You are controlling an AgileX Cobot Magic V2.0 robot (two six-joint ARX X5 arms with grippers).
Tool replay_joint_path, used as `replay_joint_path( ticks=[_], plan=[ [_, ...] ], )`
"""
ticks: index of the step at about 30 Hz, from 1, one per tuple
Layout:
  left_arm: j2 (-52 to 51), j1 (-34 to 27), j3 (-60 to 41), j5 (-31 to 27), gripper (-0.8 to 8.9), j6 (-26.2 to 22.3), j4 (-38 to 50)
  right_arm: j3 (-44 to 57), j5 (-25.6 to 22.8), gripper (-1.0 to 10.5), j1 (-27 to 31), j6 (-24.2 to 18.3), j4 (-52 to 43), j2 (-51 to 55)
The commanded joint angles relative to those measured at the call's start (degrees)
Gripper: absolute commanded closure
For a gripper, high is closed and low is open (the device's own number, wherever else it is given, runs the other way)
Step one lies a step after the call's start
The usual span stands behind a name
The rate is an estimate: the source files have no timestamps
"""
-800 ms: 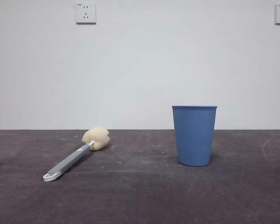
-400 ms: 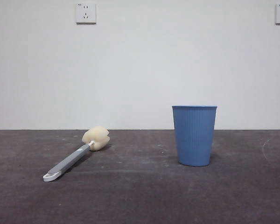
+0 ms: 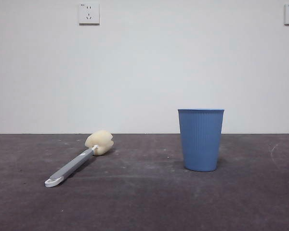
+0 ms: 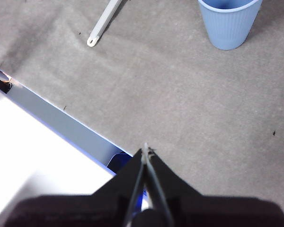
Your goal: Pick up the cup brush,pick up the cup,insert the brush into the cup,clean the cup,put the cup brush back,put the cup back to the fixed position on the table
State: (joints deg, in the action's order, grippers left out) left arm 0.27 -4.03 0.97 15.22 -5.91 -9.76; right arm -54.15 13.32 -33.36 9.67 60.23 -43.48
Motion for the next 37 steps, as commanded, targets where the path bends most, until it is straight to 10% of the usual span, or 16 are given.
replay_joint_path(
  ticks=[1, 22, 37],
  plan=[
    [-0.09, -0.20, -0.81, 0.20, 8.17, 3.28, 0.31, 0.09, -0.15, 9.5, -0.07, 0.37, -0.35, 0.04],
    [-0.09, -0.20, -0.81, -0.13, 8.17, 3.17, 0.28, 0.09, -2.05, 9.5, 0.42, -1.97, -1.18, 0.92],
    [-0.09, -0.20, -0.81, -0.13, 8.17, 3.17, 0.28, 11.04, -15.41, 9.5, 12.66, -14.75, -34.21, 23.30]
  ],
)
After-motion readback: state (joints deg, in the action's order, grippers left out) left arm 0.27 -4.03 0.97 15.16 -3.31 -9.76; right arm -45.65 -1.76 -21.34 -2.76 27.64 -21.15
